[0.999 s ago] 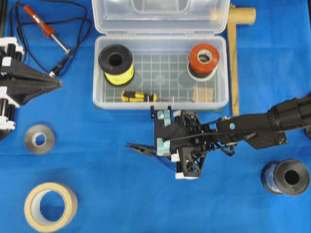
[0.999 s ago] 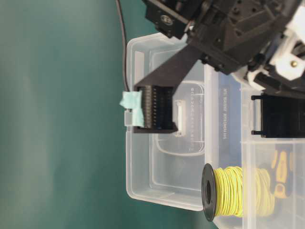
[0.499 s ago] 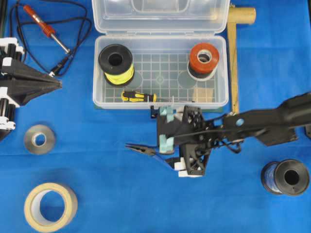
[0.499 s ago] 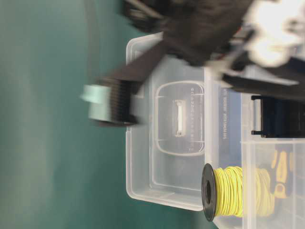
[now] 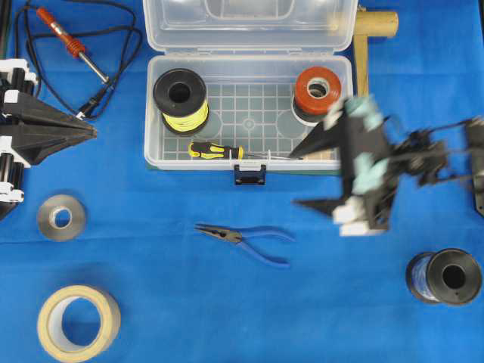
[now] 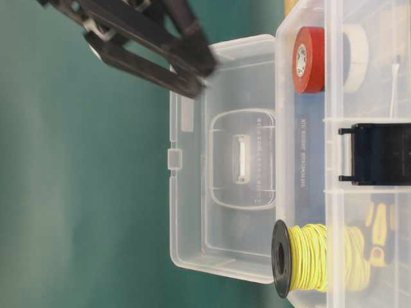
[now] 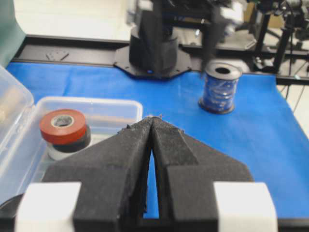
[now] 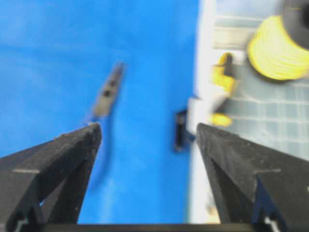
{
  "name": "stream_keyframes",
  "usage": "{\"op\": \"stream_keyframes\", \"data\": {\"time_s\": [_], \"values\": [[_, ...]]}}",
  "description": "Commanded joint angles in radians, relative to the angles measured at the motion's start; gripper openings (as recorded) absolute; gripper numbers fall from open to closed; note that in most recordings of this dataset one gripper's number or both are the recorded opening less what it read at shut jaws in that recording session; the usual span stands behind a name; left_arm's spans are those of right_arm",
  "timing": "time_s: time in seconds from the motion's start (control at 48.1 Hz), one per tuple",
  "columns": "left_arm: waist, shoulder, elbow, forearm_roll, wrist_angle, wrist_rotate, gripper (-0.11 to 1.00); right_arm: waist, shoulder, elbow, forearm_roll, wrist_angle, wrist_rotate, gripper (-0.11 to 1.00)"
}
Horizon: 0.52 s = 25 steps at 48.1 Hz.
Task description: Pick the nipper from the toolbox among several items.
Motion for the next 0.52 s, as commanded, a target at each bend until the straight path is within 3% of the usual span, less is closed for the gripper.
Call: {"op": "stream_keyframes", "data": {"time_s": [0.0, 0.146, 0.499], "values": [[0.0, 0.005, -0.009, -0.002, -0.002, -0.002, 0.0, -0.044, -0.094, 0.043, -0.005, -0.008, 0.002, 0.8], [0.002, 0.005, -0.008, -0.003, 0.002, -0.003, 0.0, -0.1, -0.249, 0.161, -0.005, -0.043, 0.002, 0.79], [0.0, 0.005, -0.006, -0.002, 0.008, -0.003, 0.0, -0.144, -0.592, 0.411, 0.0, -0.143, 0.002, 0.79]]}}
